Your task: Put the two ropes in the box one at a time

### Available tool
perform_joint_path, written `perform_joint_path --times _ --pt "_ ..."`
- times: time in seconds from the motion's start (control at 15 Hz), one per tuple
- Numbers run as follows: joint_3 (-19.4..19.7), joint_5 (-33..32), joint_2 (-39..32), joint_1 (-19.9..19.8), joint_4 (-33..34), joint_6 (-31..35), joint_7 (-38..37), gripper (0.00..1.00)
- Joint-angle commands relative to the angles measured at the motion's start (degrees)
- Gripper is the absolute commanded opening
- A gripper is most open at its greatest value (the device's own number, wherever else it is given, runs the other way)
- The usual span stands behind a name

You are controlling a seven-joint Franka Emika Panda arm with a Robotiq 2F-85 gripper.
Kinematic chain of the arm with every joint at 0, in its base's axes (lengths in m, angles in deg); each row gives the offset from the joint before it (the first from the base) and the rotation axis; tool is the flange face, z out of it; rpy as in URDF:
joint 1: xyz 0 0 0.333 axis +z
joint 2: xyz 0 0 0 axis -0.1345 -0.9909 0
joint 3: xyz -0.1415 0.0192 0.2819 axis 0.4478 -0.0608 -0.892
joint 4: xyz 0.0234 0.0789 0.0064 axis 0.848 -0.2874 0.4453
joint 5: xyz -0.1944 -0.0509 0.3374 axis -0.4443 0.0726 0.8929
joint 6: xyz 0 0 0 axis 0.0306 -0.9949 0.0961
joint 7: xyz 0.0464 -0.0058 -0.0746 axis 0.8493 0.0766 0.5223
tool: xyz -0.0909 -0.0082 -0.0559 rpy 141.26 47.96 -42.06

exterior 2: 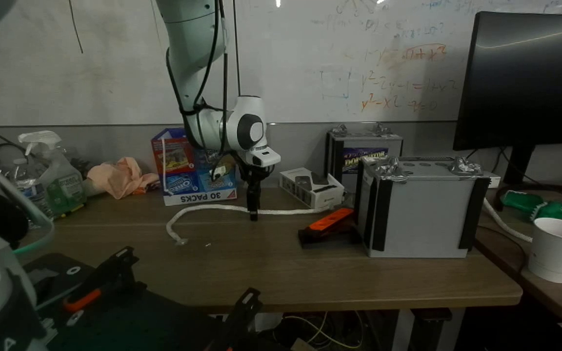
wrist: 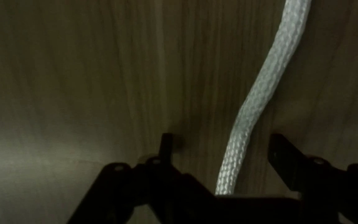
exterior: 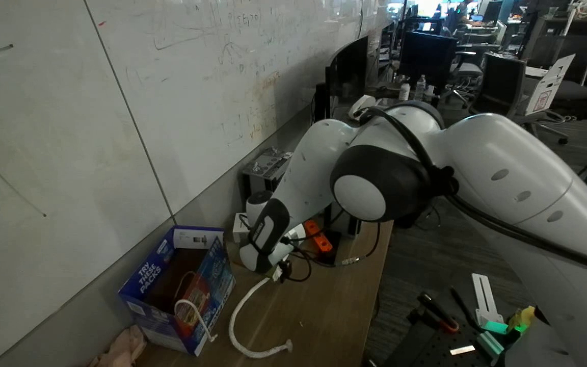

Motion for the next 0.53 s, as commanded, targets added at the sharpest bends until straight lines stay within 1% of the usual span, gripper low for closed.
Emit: perform_joint_path --times 0.0,0.27,0.33,0.4,0.47 --pt "0.7 -2.0 -0.8 0.6 2.1 -2.1 -0.9 0.49" --pt "0.2 -3.5 0.5 0.4 2.1 -3.9 0.4 0.20" --pt "0.0 -3.9 1.1 0.3 1.9 -4.3 0.8 0.11" --pt "-0.2 -4.4 1.4 0.1 1.8 -5.3 1.3 0.06" --pt "-0.8 -4.7 2.2 -0.5 1.4 -6.5 2.5 0.04"
